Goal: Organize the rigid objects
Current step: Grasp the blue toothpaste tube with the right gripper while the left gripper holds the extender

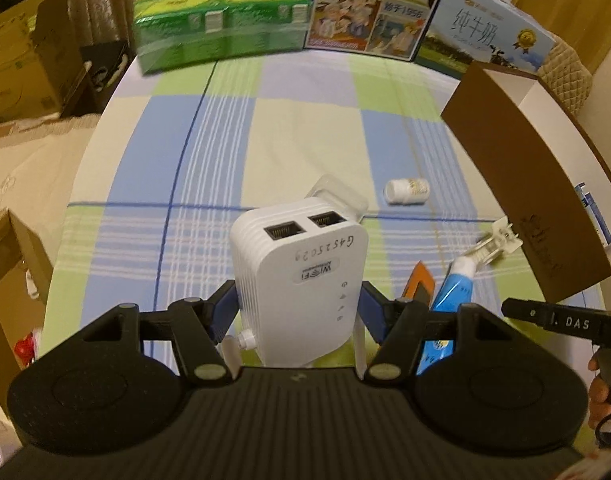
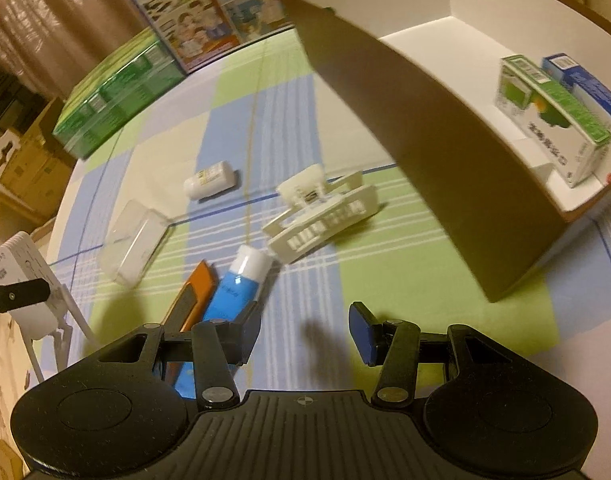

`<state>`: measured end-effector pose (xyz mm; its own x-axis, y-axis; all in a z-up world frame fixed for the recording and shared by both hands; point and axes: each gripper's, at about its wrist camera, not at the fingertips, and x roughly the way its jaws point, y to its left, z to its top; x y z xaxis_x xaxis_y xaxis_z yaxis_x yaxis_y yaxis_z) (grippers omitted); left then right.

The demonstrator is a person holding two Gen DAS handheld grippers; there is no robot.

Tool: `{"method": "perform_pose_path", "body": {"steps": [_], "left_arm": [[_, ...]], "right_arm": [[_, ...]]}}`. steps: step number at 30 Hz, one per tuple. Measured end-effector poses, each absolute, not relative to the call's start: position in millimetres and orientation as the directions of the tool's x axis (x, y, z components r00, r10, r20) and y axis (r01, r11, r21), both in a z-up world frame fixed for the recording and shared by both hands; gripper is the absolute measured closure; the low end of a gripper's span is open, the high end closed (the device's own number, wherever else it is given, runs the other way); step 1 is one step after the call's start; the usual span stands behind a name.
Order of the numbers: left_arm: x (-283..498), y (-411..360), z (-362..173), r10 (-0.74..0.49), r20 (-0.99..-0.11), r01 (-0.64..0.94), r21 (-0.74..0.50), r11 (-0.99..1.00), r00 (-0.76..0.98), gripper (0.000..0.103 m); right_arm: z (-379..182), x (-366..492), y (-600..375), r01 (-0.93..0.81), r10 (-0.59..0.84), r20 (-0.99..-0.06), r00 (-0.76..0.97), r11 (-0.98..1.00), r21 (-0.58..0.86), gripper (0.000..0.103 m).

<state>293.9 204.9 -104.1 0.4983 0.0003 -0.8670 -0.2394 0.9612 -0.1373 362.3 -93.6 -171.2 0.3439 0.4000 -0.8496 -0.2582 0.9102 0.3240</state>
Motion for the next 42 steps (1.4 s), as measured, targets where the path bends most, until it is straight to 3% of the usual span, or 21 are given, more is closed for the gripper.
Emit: {"method": "perform_pose_path", "body": {"steps": [12, 21, 26, 31, 42], "left_arm": [[277.5, 227.5, -120.2, -0.006, -0.894, -0.276, -0.144, 0.95, 0.448, 0.042], [278.8, 237.4, -135.4, -0.035, -0.91, -0.279, -0.163, 0.946, 0.413, 0.042], [288.7, 246.7, -151.8, -0.056, -0.931, -0.257, -0.157, 0.954, 0.361, 0.042], [299.4, 250.4, -162.5, -0.071, -0.942, -0.195, -0.141, 0.971, 0.327, 0.042], [313.7, 229.0, -171.6, 0.029, -0.946, -0.163, -0.025, 0.986, 0.322, 0.035]], "right_arm": [[-189.1, 354.6, -50.0, -0.315, 0.435, -0.857, 0.276, 0.883, 0.347, 0.057], [-204.3, 363.0, -18.0, -0.31, 0.344, -0.873, 0.345, 0.92, 0.24, 0.057], [-207.3, 362.9, -0.2, -0.385, 0.282, -0.879, 0.383, 0.915, 0.126, 0.064], [-211.0, 352.1, 15.9, -0.546, 0.252, -0.887, 0.387, 0.837, 0.0, 0.077], [-212.3, 352.1, -6.2, -0.55, 0.282, -0.883, 0.375, 0.834, 0.032, 0.077]]}}
